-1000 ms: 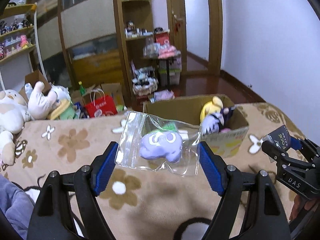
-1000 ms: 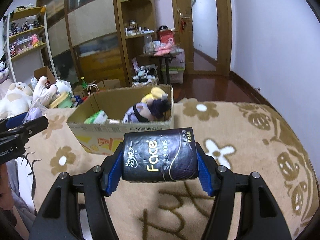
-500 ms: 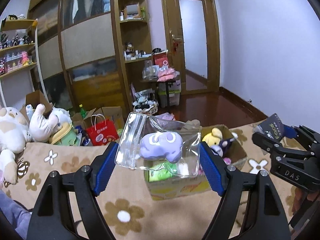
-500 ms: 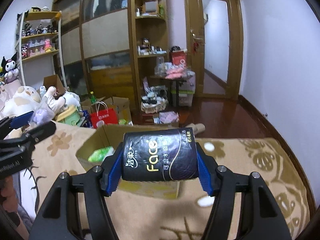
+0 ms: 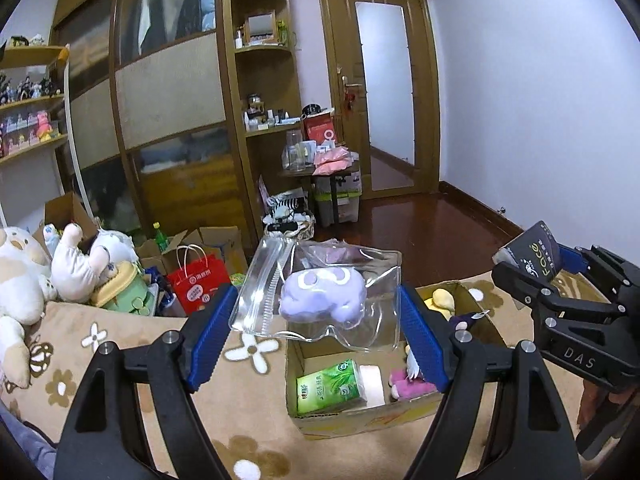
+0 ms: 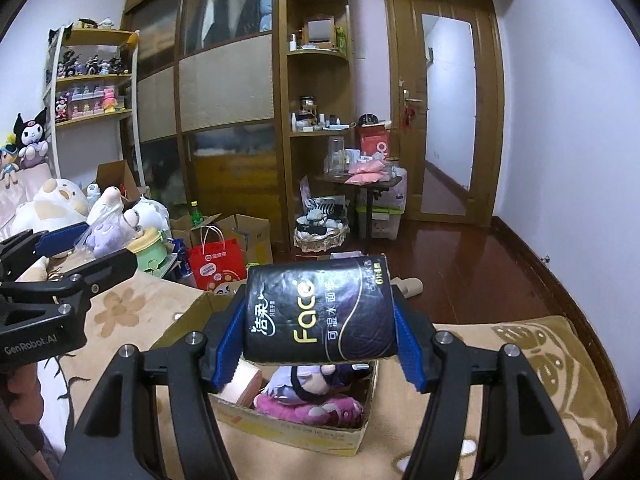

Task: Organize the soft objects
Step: 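Lift both items over the box and lower them inside, then open both tools and withdraw them from the box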

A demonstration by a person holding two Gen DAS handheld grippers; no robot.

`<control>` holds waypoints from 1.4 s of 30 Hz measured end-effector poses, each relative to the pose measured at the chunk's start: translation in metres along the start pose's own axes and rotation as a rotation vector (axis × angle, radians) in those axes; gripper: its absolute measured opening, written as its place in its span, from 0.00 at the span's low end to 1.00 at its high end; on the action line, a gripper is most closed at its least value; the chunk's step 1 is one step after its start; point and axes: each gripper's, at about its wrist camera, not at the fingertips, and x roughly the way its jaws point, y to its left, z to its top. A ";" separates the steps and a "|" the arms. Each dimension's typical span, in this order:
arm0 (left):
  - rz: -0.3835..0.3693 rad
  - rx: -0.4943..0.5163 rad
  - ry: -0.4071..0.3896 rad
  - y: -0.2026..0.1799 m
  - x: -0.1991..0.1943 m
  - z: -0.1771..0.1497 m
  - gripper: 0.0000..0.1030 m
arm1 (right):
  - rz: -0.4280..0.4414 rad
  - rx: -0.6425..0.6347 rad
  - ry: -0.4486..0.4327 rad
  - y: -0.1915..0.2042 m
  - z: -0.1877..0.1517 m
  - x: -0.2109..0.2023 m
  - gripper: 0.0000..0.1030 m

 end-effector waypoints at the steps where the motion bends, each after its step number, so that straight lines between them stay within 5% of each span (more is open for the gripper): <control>1: 0.000 -0.004 0.006 0.001 0.004 -0.002 0.77 | 0.001 0.007 0.002 -0.002 -0.002 0.003 0.67; 8: -0.044 -0.031 0.061 0.004 0.042 -0.014 0.77 | 0.008 0.043 0.047 -0.013 -0.022 0.031 0.67; 16: -0.008 -0.061 0.166 0.012 0.084 -0.036 0.77 | 0.056 0.068 0.082 -0.014 -0.038 0.061 0.67; 23: 0.009 -0.049 0.186 0.011 0.089 -0.040 0.77 | 0.083 0.043 0.106 -0.005 -0.048 0.074 0.68; 27: 0.002 -0.065 0.199 0.015 0.089 -0.039 0.77 | 0.084 0.032 0.099 -0.002 -0.049 0.073 0.84; 42: 0.010 -0.101 0.194 0.026 0.058 -0.046 0.86 | 0.014 0.052 0.100 -0.015 -0.047 0.044 0.97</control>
